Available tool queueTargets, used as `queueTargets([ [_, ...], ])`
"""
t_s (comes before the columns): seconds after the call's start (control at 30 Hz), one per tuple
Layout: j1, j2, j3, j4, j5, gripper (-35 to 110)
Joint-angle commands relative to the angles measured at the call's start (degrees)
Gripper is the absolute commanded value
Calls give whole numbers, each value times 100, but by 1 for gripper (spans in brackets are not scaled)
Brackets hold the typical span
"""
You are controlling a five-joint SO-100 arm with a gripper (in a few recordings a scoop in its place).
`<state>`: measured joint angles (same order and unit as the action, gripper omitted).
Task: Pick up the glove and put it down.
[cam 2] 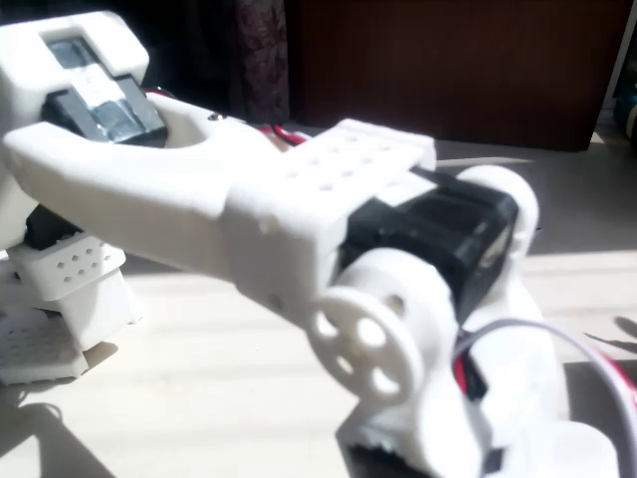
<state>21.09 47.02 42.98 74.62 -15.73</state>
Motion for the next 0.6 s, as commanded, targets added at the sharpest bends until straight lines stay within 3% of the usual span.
queueTargets([
  [0.0,35,105,-79,9,-62,0],
  [0.4,-9,272,-26,255,-53,28],
  [0.57,0,281,-62,352,-53,30],
])
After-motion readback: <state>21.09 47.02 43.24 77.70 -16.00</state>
